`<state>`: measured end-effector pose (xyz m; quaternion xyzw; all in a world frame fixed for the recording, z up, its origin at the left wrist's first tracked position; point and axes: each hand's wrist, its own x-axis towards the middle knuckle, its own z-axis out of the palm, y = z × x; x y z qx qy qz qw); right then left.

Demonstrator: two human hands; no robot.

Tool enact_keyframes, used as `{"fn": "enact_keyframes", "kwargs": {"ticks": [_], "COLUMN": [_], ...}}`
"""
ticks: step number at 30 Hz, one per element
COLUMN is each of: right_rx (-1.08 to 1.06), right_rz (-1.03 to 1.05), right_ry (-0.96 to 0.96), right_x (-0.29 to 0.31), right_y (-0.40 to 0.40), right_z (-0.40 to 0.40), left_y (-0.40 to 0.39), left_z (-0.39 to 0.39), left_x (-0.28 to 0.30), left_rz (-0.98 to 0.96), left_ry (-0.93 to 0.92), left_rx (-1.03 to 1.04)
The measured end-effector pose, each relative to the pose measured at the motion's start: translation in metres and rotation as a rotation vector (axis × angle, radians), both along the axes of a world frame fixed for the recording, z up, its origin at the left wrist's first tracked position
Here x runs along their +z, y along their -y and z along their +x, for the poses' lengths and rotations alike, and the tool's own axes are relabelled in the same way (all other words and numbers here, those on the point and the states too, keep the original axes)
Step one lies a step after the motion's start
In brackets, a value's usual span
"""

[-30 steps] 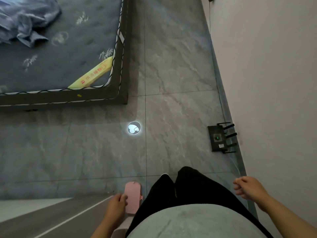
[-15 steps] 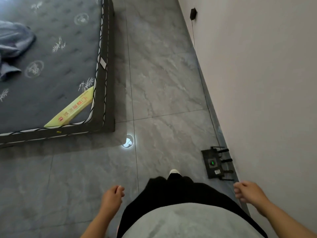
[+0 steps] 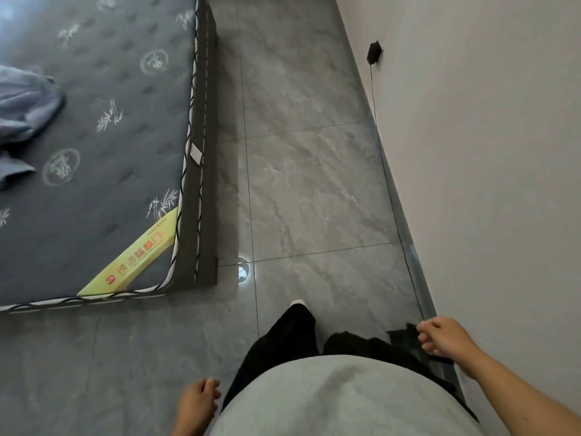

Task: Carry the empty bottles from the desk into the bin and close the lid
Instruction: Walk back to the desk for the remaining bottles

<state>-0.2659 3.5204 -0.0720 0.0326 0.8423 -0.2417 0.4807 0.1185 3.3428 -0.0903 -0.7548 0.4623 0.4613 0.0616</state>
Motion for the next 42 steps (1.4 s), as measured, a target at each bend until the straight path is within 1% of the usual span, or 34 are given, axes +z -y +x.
{"fn": "enact_keyframes", "kwargs": {"ticks": [5,8,10,12,14,17,19,23,26,29,32,35,37,42], "right_rx": [-0.055,-0.012,0.063,0.086,0.093,-0.054,-0.095,-0.025,-0.009,0.014,-0.002,-0.025,-0.042,0.019], "right_rz": [0.078,0.142,0.189,0.203,0.190,0.082,0.019,-0.039,-0.063,-0.052,-0.010,0.018,0.028,0.107], "right_ry": [0.030,-0.016,-0.045,-0.040,-0.035,-0.016,-0.013,-0.039,-0.049,-0.040,-0.026,-0.017,-0.013,-0.050], "right_x": [-0.001,-0.002,-0.006,-0.009,-0.007,-0.004,-0.002,0.006,0.003,-0.005,-0.010,-0.013,-0.011,-0.015], "right_y": [0.034,0.051,0.067,0.092,0.124,0.182,0.225,0.309,0.367,0.417,0.454,0.477,0.489,0.528], "right_z": [-0.027,-0.049,-0.068,-0.096,-0.126,-0.175,-0.212,-0.269,-0.303,-0.327,-0.344,-0.358,-0.372,-0.413], "left_y": [0.104,0.165,0.203,0.238,0.266,0.289,0.299,0.321,0.352,0.401,0.457,0.518,0.563,0.669], "left_z": [-0.070,-0.120,-0.152,-0.184,-0.211,-0.239,-0.255,-0.279,-0.297,-0.320,-0.346,-0.382,-0.411,-0.489], "left_x": [0.002,0.005,0.002,-0.001,0.000,0.001,0.003,0.016,0.018,0.017,0.011,0.006,0.001,-0.004], "left_rz": [-0.035,-0.069,-0.102,-0.116,-0.111,-0.072,-0.042,-0.030,-0.008,-0.005,0.011,0.007,0.001,-0.033], "left_ry": [-0.049,-0.087,-0.109,-0.110,-0.097,-0.077,-0.061,0.011,0.038,0.028,0.044,0.014,-0.031,-0.068], "left_rx": [-0.054,-0.111,-0.149,-0.185,-0.168,-0.133,-0.123,-0.129,-0.122,-0.102,-0.137,-0.167,-0.150,-0.215]}}
